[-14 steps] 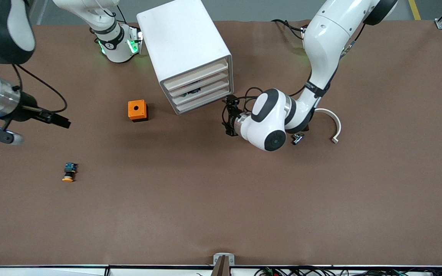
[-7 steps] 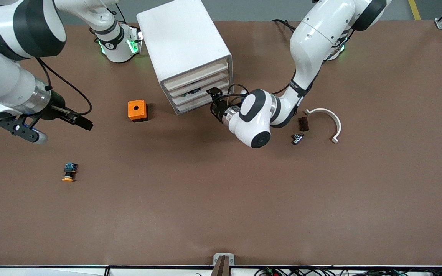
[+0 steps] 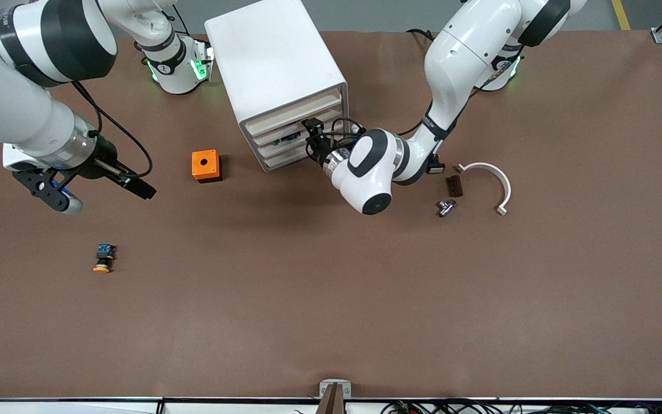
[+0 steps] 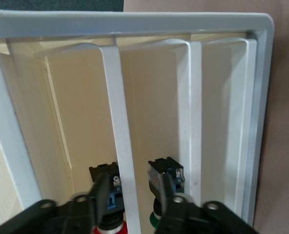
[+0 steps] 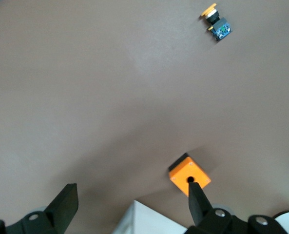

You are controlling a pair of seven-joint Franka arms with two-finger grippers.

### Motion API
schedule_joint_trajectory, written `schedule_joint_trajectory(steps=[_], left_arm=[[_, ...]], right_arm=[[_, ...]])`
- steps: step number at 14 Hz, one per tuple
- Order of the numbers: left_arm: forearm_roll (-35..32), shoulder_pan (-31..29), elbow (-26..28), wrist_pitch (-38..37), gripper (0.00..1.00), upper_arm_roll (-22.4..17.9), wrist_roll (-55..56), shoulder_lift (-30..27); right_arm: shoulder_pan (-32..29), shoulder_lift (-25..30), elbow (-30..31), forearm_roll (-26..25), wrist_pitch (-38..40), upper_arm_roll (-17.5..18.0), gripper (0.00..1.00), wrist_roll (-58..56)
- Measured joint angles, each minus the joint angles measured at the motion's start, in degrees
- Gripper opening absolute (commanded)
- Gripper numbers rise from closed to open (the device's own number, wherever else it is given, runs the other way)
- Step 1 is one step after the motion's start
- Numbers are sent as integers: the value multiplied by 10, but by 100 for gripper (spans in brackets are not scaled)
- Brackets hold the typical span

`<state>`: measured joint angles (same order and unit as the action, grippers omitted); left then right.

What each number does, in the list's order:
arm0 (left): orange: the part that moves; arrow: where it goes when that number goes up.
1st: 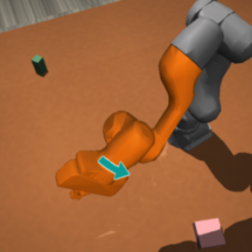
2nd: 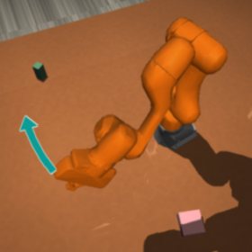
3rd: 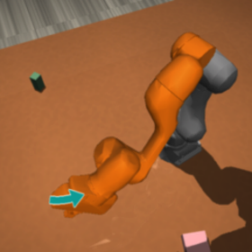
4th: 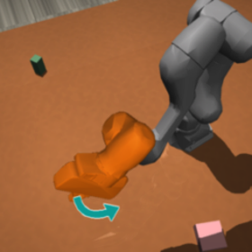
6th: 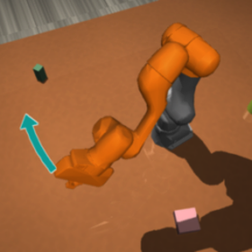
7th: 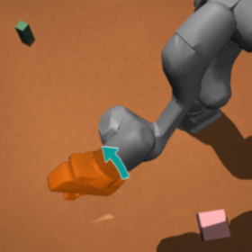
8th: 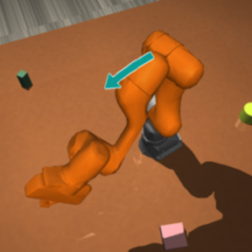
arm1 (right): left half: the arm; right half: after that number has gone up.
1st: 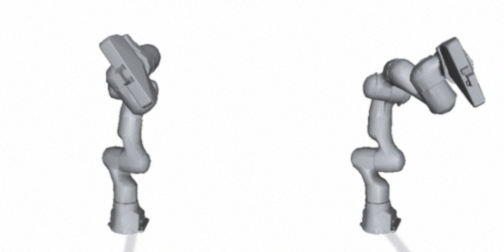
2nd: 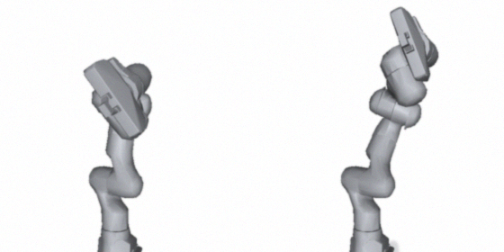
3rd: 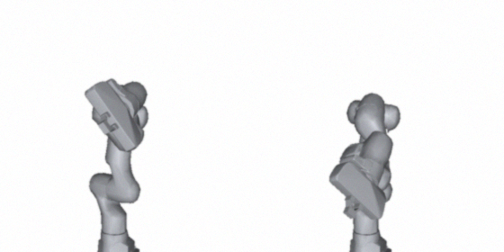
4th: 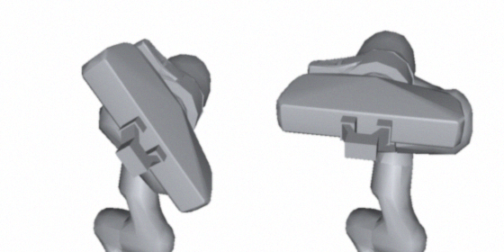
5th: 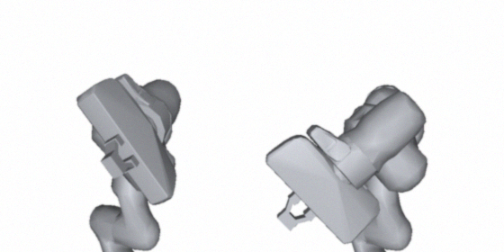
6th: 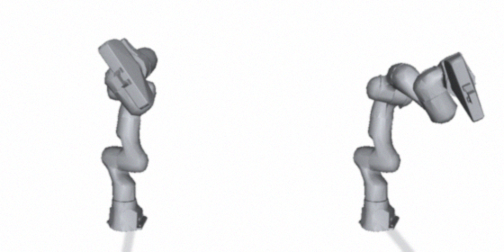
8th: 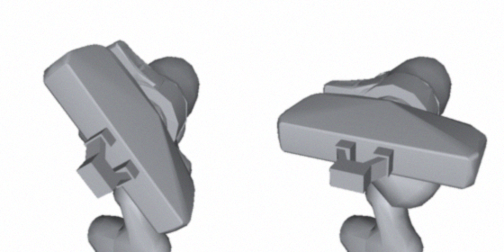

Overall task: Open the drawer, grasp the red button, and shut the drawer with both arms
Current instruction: 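Pull the drawer open with the left gripper while the right gripper approaches, then grasp the red button inside the drawer with the right gripper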

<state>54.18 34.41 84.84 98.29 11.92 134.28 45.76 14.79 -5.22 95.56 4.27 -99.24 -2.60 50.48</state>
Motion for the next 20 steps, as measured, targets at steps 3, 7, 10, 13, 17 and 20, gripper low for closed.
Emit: schedule_joint_trajectory(steps=[3, 7, 10, 13, 17, 20], left_arm=[[3, 7, -1, -2, 0, 0, 4, 2], [3, 0, -8, -3, 0, -7, 9, 2], [-4, -35, -33, -1, 0, -24, 0, 2], [-9, -94, -54, 2, 0, -29, -25, 3], [-9, -115, -62, 21, 24, -29, -53, 4], [-6, -116, -70, 28, 40, -28, -73, 4]], right_arm=[[34, -2, 12, 0, -28, 0, 100, 57], [90, -15, 20, 0, -36, 1, 100, 126], [149, -45, 25, 0, -60, 1, 100, 205], [209, -87, 26, -1, -113, 1, 100, 292], [261, -128, 26, -13, -159, 1, 100, 382], [284, -145, 24, -22, -176, 0, 100, 425]])
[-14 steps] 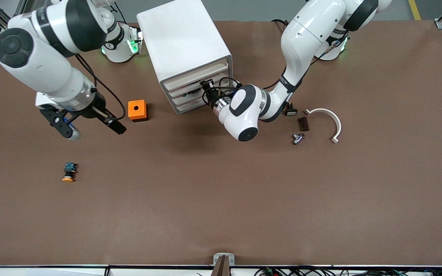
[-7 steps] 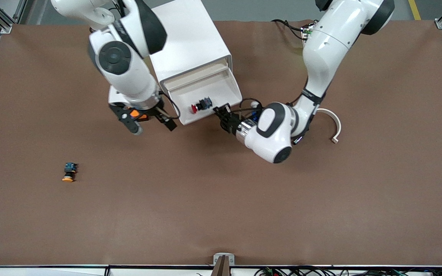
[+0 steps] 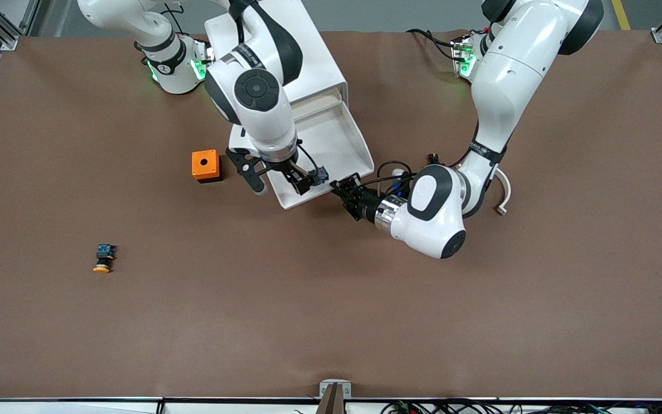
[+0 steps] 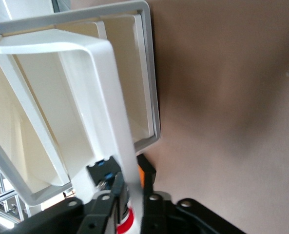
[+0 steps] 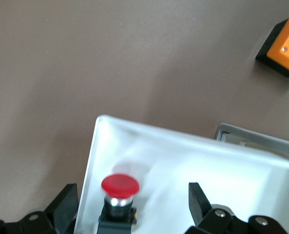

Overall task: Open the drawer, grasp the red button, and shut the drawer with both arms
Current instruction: 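Grasp the red button inside the drawer with the right gripper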

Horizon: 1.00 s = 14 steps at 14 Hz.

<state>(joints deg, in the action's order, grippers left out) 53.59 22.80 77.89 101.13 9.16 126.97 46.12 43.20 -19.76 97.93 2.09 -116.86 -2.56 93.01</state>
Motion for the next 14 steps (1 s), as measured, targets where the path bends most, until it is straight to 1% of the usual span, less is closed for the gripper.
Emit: schedule_joint_trajectory(steps=[1, 3, 4, 5, 6, 8, 12, 14], left_arm=[[1, -1, -6, 0, 41, 1, -4, 0], [1, -4, -15, 0, 55, 2, -23, 0], [1, -7, -17, 0, 74, 2, -29, 0], [1, -11, -17, 0, 97, 2, -34, 0], [1, -18, -18, 0, 100, 2, -41, 0], [-2, -31, -23, 0, 100, -4, -65, 0], [-9, -39, -25, 0, 100, -40, -163, 0], [-10, -39, -25, 0, 100, -53, -212, 0]], right_arm=[[6, -4, -1, -6, -2, 0, 100, 11], [15, -14, -8, -12, -6, 0, 100, 34], [20, -21, -12, -13, -8, 0, 100, 44], [24, -28, -16, -13, -10, 0, 100, 53], [28, -35, -20, -13, -14, 0, 100, 61], [35, -48, -26, -13, -19, 0, 100, 71], [38, -68, -42, -13, -21, -1, 100, 81], [38, -75, -50, -13, -21, -1, 82, 82]])
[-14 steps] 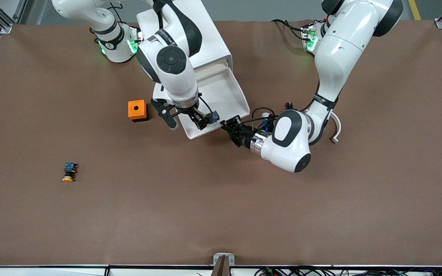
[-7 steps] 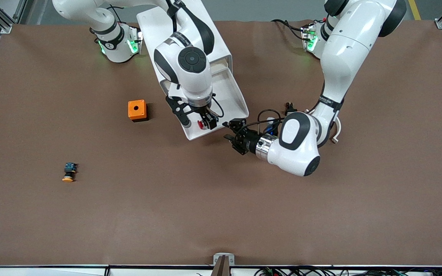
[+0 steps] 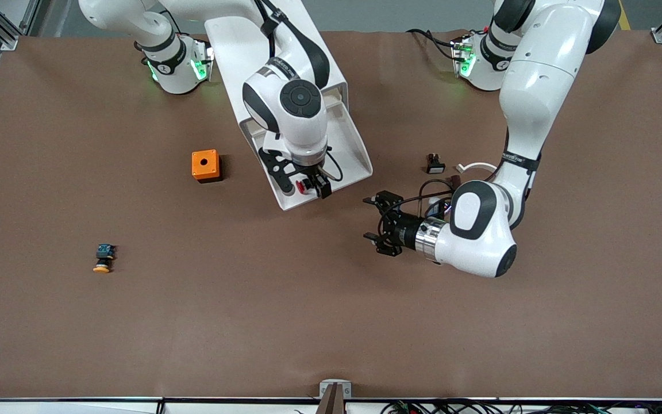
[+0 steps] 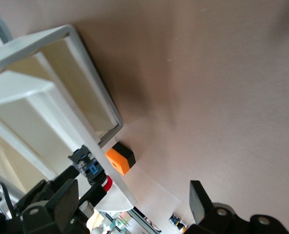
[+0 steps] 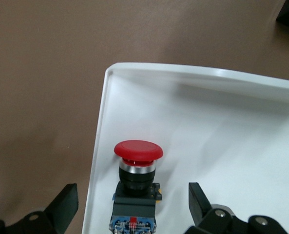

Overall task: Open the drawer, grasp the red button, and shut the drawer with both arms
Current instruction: 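Grasp the red button inside the drawer with the right gripper, then lift the red button with the right gripper while the left gripper releases, then carry the button with the right gripper while the left gripper shuts the drawer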

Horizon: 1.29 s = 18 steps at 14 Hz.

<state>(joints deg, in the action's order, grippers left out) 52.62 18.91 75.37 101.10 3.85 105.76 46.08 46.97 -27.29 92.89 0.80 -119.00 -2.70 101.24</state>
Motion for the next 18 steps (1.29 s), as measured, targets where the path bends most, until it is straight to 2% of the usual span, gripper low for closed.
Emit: schedule_joint_trajectory(steps=[1, 2, 5, 7, 11, 13, 16, 18], left_arm=[[-5, 0, 0, 0, 100, -2, -29, 0], [-20, 0, -1, 0, 100, -2, -60, 0], [-122, 2, -3, -1, 100, 2, -123, -8], [-165, 6, -3, -1, 100, 7, -134, -17], [-196, 21, -4, 3, 100, 10, -141, -26], [-249, 40, -5, 13, 100, 11, -158, -32], [-341, 87, -5, 47, 100, 13, -248, -36], [-362, 109, -4, 65, 100, 13, -337, -36]], right_arm=[[0, -2, -2, 0, 0, 0, 77, 1], [0, -3, -3, 0, 0, 0, 67, 2], [4, -3, -4, 0, 0, 0, 3, 4], [9, -3, -4, 1, 0, 0, 0, 11], [15, -3, -6, 1, 1, 0, 0, 22], [11, -4, -21, 1, 19, -5, 0, 2], [-28, 0, -73, 1, 111, -11, 0, -110], [-75, 13, -93, 1, 144, -14, 0, -231]])
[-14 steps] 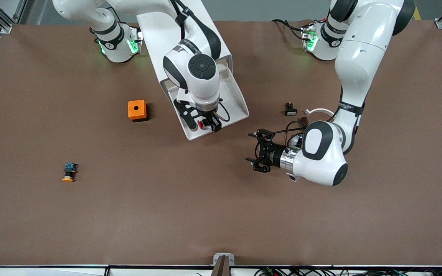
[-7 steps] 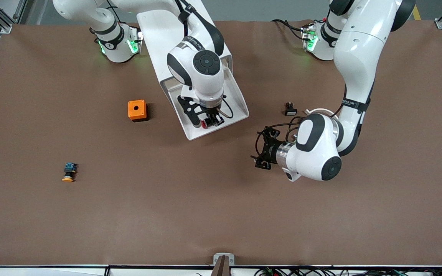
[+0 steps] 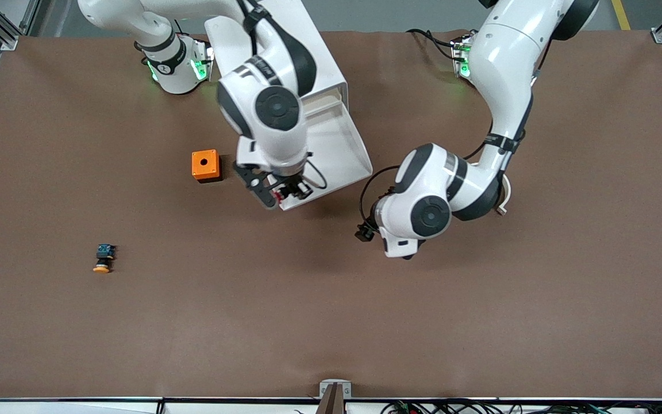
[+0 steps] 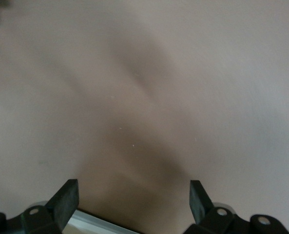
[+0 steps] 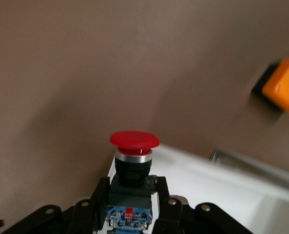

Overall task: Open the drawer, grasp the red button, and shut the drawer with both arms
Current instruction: 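Carry the button with the right gripper while the left gripper shuts the drawer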

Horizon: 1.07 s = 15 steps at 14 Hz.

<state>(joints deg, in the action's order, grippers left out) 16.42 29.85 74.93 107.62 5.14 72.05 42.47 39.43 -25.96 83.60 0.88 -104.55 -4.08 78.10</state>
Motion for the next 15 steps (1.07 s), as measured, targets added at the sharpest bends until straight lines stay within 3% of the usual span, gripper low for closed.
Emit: schedule_joint_trajectory(steps=[3, 6, 10, 13, 15], left_arm=[[-2, 20, 1, 4, 100, 3, -102, 0], [-2, 61, 1, 7, 100, 7, -115, -1], [-4, 112, 5, 7, 100, 12, -88, -2], [-4, 125, 12, 7, 100, 44, -39, -3], [-4, 126, 24, 7, 100, 71, -8, -7]], right_arm=[[-80, 18, 8, 0, 18, -4, 0, -207], [-167, 39, 60, 0, -16, -6, 0, -403], [-265, 65, 164, 0, -118, -7, 0, -597], [-322, 63, 261, 0, -261, -7, 0, -707], [-344, 55, 294, 0, -306, -7, 0, -739]])
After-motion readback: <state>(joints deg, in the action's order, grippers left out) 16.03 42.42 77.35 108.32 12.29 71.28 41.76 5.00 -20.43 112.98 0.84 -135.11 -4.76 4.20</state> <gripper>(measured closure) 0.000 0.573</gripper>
